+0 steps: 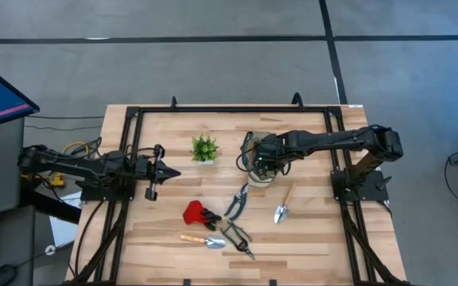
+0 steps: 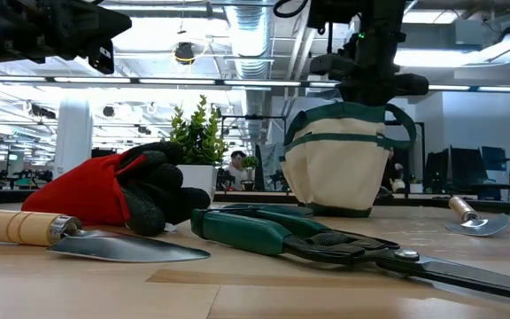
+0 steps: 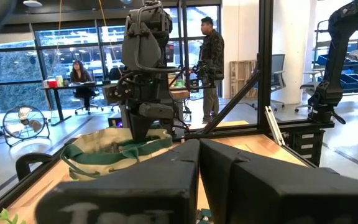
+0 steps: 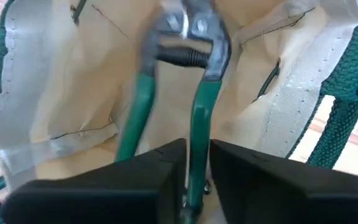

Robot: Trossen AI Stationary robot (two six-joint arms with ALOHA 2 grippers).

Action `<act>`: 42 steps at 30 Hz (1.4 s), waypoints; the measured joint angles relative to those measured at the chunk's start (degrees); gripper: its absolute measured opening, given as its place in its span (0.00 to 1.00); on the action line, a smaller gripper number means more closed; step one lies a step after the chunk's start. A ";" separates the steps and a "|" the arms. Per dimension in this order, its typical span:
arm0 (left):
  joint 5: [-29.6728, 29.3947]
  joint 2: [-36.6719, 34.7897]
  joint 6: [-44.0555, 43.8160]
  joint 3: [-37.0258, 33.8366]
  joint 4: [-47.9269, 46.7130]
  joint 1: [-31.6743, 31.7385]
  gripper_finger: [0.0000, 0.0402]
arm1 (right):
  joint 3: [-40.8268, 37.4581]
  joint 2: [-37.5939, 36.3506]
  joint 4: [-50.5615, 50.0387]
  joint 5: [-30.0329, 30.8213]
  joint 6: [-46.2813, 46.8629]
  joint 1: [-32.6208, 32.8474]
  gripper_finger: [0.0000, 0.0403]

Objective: Pick & Place Garden tools in Gardening bag
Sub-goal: Put the right green fruit pruner into the white gardening bag, then put the green shear scissors into the white gardening bag

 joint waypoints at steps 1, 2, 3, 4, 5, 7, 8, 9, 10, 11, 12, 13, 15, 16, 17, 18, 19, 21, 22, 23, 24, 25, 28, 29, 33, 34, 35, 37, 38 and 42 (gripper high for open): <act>0.01 0.00 -0.01 0.00 0.00 -0.01 0.01 | 0.00 0.00 0.03 0.00 0.00 0.00 0.19; 0.00 0.00 -0.01 0.00 -0.01 -0.01 0.01 | 0.00 0.00 0.03 0.00 0.00 0.00 0.21; 0.02 0.00 -0.02 0.00 -0.01 -0.02 0.01 | 0.00 0.00 0.04 0.00 -0.02 0.00 0.22; 0.02 0.00 -0.01 0.00 -0.02 -0.02 0.01 | 0.00 0.00 0.09 0.00 -0.05 0.01 0.23; 0.02 0.00 0.00 0.00 -0.03 0.00 0.01 | 0.00 0.00 0.17 0.00 -0.22 0.01 0.23; 0.02 0.00 -0.02 0.00 -0.02 0.00 0.01 | 0.12 -0.06 0.36 -0.23 -2.00 0.02 0.23; 0.02 0.00 -0.01 0.00 -0.04 0.00 0.01 | 0.50 -0.22 0.11 -0.52 -3.15 0.02 0.22; 0.02 0.00 -0.02 0.00 -0.04 0.00 0.01 | 1.09 -0.46 -0.02 -0.63 -4.35 0.02 0.21; 0.03 0.00 -0.02 0.00 -0.02 -0.01 0.01 | 2.10 -0.59 0.19 -0.59 -5.40 0.13 0.20; 0.03 0.00 -0.02 0.00 -0.04 0.00 0.01 | 3.29 -0.59 0.32 -0.16 -6.29 0.28 0.18; 0.04 0.00 -0.02 0.00 -0.02 -0.02 0.01 | 4.49 -0.58 0.27 0.53 -7.29 0.56 0.16; 0.04 0.00 -0.02 0.00 -0.02 -0.01 0.01 | 5.90 -0.57 0.11 1.64 -8.56 0.96 0.14; 0.04 0.00 0.02 0.00 -0.02 0.00 0.01 | 9.25 -0.57 0.26 4.35 -11.35 2.03 0.08; 0.04 0.00 0.02 0.00 -0.02 0.00 0.01 | 10.94 -0.59 0.20 5.64 -12.83 2.69 0.05; 0.04 0.00 0.01 0.00 -0.02 -0.01 0.01 | 12.50 -0.59 0.17 6.83 -14.46 3.47 0.02; 0.04 0.00 0.00 0.00 -0.03 -0.01 0.01 | 14.03 -0.59 0.14 7.95 -15.94 4.39 0.01; 0.04 0.00 0.00 0.00 -0.04 -0.01 0.01 | 15.53 -0.57 0.15 9.21 -16.98 5.43 0.01; 0.07 0.00 -0.02 0.00 -0.04 -0.02 0.01 | 17.70 -0.63 0.15 11.84 -18.13 7.96 0.03; 0.17 0.00 -0.02 0.00 -0.05 -0.02 0.01 | 18.37 -0.63 0.13 13.06 -18.34 9.31 0.03; 0.22 0.00 -0.04 0.00 -0.07 -0.02 0.01 | 18.67 -0.63 0.09 13.91 -18.83 10.62 0.02; 0.22 0.00 -0.04 0.00 -0.09 -0.02 0.01 | 18.78 -0.63 -0.02 14.41 -19.45 12.01 0.01; 0.22 0.00 -0.04 0.00 -0.12 -0.02 0.01 | 18.78 -0.61 -0.25 14.74 -19.70 13.26 0.01; 0.35 0.00 -0.29 0.00 -0.22 -0.02 0.01 | 18.78 -0.59 -2.51 14.95 -20.40 16.95 0.01; 0.52 0.00 -0.35 0.00 -0.22 -0.02 0.01 | 18.78 -0.59 -3.24 15.07 -20.85 18.27 0.01; 1.35 0.00 -0.46 0.00 -0.25 -0.02 0.01 | 17.68 -0.54 -2.69 15.08 -22.67 23.45 0.00; 1.36 0.00 -0.46 0.00 -0.24 -0.02 0.01 | 17.44 -0.52 -2.82 15.06 -22.67 24.69 0.01; 1.34 0.00 -0.46 0.00 -0.24 -0.02 0.01 | 17.31 -0.52 -2.84 15.10 -22.67 26.01 0.01; 1.35 0.00 -0.46 0.00 -0.24 -0.02 0.01 | 17.25 -0.52 -2.80 15.50 -22.39 28.57 0.00; 1.33 0.00 -0.46 0.00 -0.24 -0.02 0.01 | 17.25 -0.52 -2.72 16.21 -21.68 29.86 0.00; 1.34 0.00 -0.48 0.00 -0.24 -0.04 0.01 | 17.25 -0.52 -2.60 21.44 -15.17 35.01 0.00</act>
